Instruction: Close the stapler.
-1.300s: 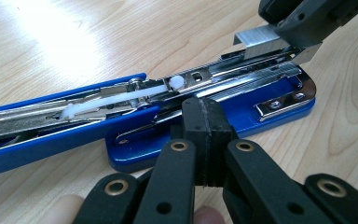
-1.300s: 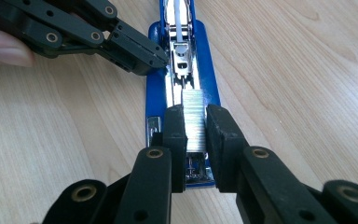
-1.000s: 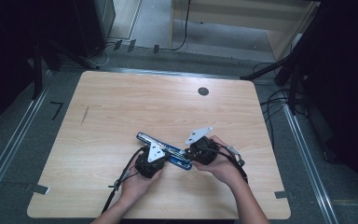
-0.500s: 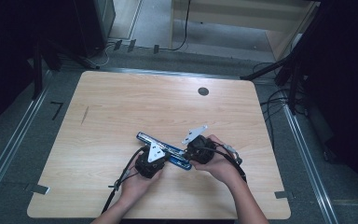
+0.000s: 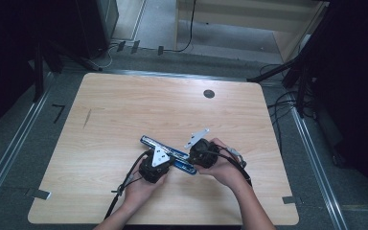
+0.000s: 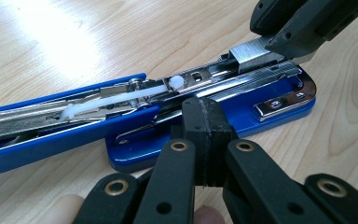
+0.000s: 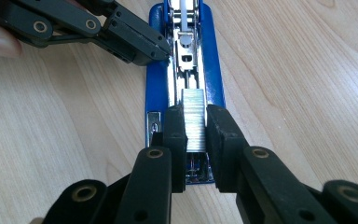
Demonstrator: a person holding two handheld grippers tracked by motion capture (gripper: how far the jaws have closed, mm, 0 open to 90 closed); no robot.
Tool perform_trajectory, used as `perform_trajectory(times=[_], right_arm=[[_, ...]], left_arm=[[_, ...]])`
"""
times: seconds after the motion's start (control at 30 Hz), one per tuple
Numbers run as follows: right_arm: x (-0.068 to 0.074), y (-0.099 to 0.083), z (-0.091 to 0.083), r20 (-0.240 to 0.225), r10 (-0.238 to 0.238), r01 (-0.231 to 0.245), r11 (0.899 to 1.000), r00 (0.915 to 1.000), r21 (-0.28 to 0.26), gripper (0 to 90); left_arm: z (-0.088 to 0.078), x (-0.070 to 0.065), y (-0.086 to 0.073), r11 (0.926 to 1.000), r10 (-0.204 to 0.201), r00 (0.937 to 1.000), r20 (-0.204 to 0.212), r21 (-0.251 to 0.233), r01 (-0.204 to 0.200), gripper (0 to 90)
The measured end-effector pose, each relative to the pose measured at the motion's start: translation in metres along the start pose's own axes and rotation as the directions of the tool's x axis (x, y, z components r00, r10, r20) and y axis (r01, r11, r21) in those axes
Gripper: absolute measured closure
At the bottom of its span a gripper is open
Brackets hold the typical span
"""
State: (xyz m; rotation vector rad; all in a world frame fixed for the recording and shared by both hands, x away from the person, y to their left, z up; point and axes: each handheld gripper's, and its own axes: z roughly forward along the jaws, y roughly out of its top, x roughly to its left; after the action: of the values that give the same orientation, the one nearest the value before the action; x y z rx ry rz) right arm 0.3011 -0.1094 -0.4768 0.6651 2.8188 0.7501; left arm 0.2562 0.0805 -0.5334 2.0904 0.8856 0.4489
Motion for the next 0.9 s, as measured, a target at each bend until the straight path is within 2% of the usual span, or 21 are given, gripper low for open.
perform_trajectory(times=[0.5,0.9], right_arm=[[0.002,0.004,0.0023,0.014,-0.016,0.016,0.999,0.9998,0.029,79.6],[0.0014,0.0005,0.0039,0.013,-0.005,0.005,1.0,0.9999,-0.009,79.1]], left_arm=[[0.0,-0.0001,0.0,1.0,0.001,1.0,0.0,0.0,-0.001,90.0],[0.0,-0.0002,0.0,1.0,0.0,1.0,0.0,0.0,0.0,90.0]])
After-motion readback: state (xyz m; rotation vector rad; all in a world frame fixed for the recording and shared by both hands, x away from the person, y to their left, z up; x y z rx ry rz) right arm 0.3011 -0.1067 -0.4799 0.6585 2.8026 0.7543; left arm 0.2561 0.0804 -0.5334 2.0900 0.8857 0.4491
